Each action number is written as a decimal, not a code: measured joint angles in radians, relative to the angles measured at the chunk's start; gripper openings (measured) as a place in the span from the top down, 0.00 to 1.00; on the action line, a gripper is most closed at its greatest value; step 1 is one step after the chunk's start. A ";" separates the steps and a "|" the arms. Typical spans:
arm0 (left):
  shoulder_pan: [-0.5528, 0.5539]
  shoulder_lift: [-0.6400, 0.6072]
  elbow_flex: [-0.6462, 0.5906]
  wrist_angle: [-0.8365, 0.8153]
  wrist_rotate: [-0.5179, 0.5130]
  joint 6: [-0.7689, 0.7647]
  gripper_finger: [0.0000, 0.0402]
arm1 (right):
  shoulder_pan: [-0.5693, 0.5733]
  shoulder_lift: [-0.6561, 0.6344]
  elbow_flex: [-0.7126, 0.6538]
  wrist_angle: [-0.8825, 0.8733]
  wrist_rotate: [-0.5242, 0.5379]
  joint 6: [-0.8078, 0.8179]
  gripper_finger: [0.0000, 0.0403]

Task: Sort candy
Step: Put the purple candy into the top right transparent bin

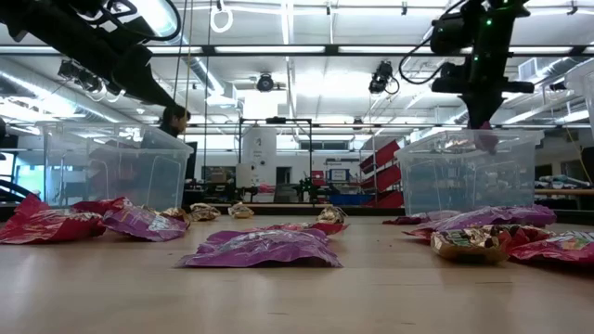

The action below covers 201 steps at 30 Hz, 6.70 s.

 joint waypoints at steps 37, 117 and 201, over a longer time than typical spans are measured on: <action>0.000 0.000 0.000 -0.001 0.000 0.006 0.98 | 0.059 0.144 0.028 0.041 0.019 -0.051 0.87; 0.000 0.000 0.000 -0.017 0.000 0.006 0.98 | 0.745 0.684 0.092 0.304 0.095 -0.341 0.59; 0.000 0.000 0.000 -0.024 0.000 0.008 0.98 | 0.750 0.373 0.095 0.460 0.053 -0.298 1.00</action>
